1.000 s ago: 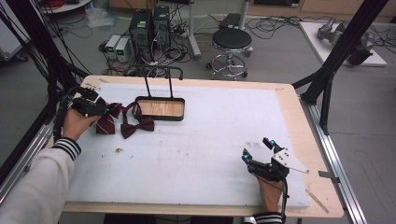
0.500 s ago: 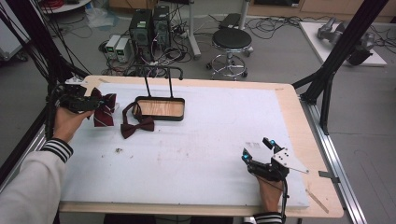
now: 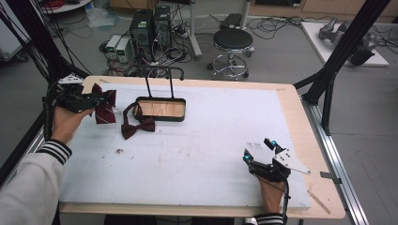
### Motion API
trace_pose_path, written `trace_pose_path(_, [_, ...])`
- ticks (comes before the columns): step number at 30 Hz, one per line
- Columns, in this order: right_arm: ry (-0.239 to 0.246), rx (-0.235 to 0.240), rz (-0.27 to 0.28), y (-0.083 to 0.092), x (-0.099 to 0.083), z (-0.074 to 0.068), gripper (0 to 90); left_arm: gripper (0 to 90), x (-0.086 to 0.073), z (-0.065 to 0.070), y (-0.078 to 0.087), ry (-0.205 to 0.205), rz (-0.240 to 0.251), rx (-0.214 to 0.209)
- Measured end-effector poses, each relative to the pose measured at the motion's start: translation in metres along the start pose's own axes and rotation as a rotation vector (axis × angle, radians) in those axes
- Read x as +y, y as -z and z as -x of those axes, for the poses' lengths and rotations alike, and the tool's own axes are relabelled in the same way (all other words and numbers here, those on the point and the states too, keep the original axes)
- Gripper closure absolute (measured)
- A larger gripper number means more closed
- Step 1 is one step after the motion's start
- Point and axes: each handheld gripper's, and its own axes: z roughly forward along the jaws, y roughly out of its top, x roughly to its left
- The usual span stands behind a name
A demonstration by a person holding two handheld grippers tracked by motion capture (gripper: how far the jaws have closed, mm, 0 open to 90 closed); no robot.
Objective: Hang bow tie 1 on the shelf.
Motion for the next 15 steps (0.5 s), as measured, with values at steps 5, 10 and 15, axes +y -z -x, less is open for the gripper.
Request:
trace_pose_path(5, [0.001,0.0,0.002,0.0,0.0,0.0,10.6,67.9,0.012,0.005,0.007,-0.023,0.031,-0.017])
trace_pose_path(10, [-0.002,0.001,0.001,0.0,0.0,0.0,10.6,67.9,0.02,0.007,0.012,-0.028,0.046,-0.028])
trace_pose_path(15, [-0.001,0.001,0.0,0.0,0.0,0.0,10.6,67.9,0.029,0.008,0.018,-0.038,0.063,-0.029])
